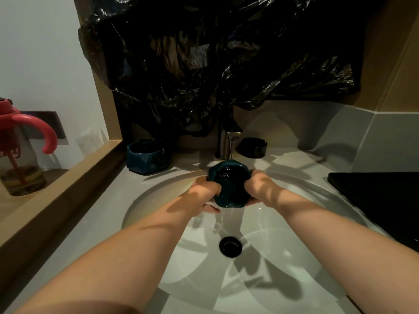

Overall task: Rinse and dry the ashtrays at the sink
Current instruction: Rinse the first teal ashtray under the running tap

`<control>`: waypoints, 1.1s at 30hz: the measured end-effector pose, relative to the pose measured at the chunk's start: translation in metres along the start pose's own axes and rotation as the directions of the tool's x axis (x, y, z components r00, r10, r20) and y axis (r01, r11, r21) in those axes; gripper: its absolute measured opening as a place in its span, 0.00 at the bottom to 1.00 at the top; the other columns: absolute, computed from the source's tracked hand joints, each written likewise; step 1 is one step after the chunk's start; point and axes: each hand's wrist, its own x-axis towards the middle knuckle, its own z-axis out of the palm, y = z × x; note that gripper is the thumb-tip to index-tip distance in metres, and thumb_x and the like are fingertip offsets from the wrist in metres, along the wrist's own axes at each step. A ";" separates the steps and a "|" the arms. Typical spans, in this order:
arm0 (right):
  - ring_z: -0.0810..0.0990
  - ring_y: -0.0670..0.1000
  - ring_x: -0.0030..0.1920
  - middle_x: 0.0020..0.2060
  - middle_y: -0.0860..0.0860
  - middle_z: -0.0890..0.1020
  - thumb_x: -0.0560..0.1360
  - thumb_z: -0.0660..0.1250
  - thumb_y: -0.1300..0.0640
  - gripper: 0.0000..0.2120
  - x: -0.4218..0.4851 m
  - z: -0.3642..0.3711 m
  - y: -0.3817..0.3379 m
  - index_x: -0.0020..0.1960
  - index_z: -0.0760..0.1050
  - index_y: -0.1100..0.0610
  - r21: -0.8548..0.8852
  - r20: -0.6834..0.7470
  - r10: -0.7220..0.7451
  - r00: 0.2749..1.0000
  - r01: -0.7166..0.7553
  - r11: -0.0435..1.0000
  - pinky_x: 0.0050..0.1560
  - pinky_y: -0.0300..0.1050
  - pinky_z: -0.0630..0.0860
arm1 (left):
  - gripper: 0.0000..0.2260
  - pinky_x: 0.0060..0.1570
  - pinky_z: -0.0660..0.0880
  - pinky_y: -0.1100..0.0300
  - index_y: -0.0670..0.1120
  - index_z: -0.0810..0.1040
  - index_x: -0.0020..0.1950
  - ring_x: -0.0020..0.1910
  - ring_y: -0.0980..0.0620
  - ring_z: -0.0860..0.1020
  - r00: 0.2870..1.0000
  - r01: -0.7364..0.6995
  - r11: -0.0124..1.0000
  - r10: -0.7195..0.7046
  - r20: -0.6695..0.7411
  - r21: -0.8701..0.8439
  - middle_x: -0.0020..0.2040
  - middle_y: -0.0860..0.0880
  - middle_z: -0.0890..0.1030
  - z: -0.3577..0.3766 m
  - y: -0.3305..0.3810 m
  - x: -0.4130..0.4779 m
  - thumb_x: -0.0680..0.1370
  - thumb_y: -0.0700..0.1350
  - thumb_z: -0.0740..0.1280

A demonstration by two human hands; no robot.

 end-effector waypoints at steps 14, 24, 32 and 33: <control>0.78 0.57 0.53 0.52 0.55 0.80 0.75 0.59 0.64 0.16 -0.016 0.003 -0.008 0.63 0.71 0.57 -0.542 -0.019 -0.575 0.818 0.475 0.693 0.52 0.47 0.74 | 0.19 0.44 0.82 0.46 0.46 0.73 0.62 0.51 0.41 0.80 0.998 -0.044 0.997 0.046 -0.042 0.059 0.56 0.40 0.79 0.002 -0.003 0.001 0.75 0.30 0.59; 0.78 0.57 0.53 0.50 0.55 0.79 0.75 0.59 0.66 0.16 -0.010 0.001 -0.006 0.61 0.71 0.55 -0.363 -0.035 -0.461 0.887 0.419 0.832 0.53 0.49 0.76 | 0.16 0.44 0.82 0.46 0.46 0.72 0.60 0.49 0.41 0.81 0.999 -0.040 0.989 0.044 -0.024 0.146 0.55 0.40 0.79 0.006 -0.003 -0.003 0.76 0.32 0.59; 0.77 0.56 0.51 0.49 0.55 0.79 0.75 0.58 0.66 0.14 -0.003 -0.003 0.006 0.59 0.71 0.57 -0.280 -0.003 -0.364 0.932 0.348 0.894 0.55 0.50 0.75 | 0.17 0.42 0.82 0.45 0.43 0.71 0.63 0.49 0.40 0.80 0.996 -0.016 0.999 0.019 -0.086 0.041 0.58 0.39 0.78 0.005 -0.001 0.001 0.76 0.31 0.59; 0.78 0.57 0.51 0.50 0.57 0.80 0.76 0.58 0.65 0.13 -0.002 -0.004 0.009 0.59 0.70 0.58 -0.172 0.020 -0.247 0.969 0.246 0.954 0.56 0.52 0.76 | 0.19 0.41 0.82 0.46 0.42 0.70 0.66 0.50 0.40 0.80 0.995 -0.013 1.000 0.011 -0.096 -0.019 0.60 0.39 0.77 0.004 -0.001 0.003 0.76 0.31 0.59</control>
